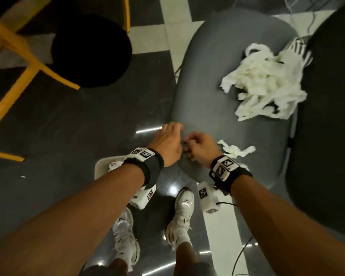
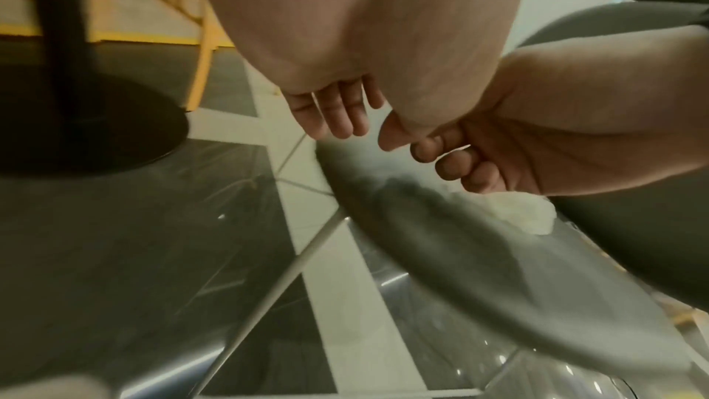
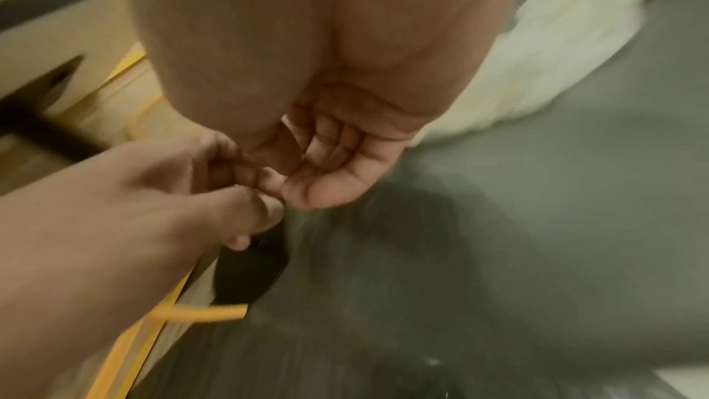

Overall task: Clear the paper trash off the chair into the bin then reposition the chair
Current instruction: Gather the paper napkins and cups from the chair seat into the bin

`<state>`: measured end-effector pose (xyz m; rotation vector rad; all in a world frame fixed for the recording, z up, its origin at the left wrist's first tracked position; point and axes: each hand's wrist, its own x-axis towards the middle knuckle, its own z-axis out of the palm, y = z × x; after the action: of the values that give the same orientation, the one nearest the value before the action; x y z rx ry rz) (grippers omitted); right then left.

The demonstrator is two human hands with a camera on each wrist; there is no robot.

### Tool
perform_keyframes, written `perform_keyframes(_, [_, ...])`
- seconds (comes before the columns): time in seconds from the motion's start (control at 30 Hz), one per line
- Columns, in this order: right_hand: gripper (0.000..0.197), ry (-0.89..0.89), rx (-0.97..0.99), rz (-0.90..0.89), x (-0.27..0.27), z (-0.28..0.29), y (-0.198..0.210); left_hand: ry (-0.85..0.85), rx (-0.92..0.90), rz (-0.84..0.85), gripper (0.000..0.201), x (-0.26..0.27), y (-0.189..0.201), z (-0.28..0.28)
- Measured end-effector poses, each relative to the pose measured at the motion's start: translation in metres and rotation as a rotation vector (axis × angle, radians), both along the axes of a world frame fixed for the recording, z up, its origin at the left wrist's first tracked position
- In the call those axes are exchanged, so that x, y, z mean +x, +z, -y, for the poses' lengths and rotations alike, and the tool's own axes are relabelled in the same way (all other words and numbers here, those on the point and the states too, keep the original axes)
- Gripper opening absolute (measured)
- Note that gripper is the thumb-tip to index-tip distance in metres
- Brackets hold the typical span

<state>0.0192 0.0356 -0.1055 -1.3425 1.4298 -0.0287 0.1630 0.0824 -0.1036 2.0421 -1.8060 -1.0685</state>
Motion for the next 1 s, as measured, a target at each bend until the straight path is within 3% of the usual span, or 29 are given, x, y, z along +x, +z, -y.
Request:
perform_keyframes(0.07, [0.022, -0.143, -0.009, -0.031, -0.046, 0.029, 0.011, -0.161, -0.011, 0.038, 0.053, -0.039, 0.01, 0.035])
perform_keyframes(0.17, [0.018, -0.217, -0.094, -0.126, -0.109, 0.062, 0.016, -0.435, 0.056, 0.092, 0.07, -0.088, 0.009, 0.069])
perform_keyframes(0.3, [0.019, -0.076, -0.203, -0.322, -0.161, 0.086, 0.013, -0.679, 0.092, 0.209, 0.06, -0.125, -0.003, 0.082])
perform_keyframes(0.43, [0.035, 0.192, -0.449, -0.393, -0.185, 0.11, 0.002, -0.646, 0.069, 0.053, 0.029, -0.131, -0.011, 0.091])
perform_keyframes(0.53, [0.052, 0.276, -0.535, -0.507, -0.189, 0.136, -0.002, -0.521, 0.146, 0.008, 0.034, -0.135, -0.007, 0.098])
perform_keyframes(0.63, [0.061, 0.39, -0.563, -0.616, -0.191, 0.159, -0.009, -0.57, 0.173, 0.041, 0.049, -0.143, -0.002, 0.097])
perform_keyframes(0.7, [0.06, 0.484, -0.554, -0.679, -0.191, 0.167, -0.013, -0.637, 0.154, 0.068, 0.053, -0.142, 0.0, 0.094])
perform_keyframes(0.83, [0.037, 0.584, -0.663, -0.747, -0.19, 0.164, -0.012, -0.751, 0.082, 0.169, 0.068, -0.134, -0.007, 0.084])
perform_keyframes(0.9, [0.033, 0.601, -0.677, -0.756, -0.189, 0.156, -0.012, -0.83, 0.05, 0.223, 0.06, -0.136, -0.01, 0.08])
perform_keyframes(1.0, [0.032, 0.656, -0.551, -0.788, -0.184, 0.143, -0.011, -0.74, 0.033, 0.173, 0.035, -0.138, -0.013, 0.076])
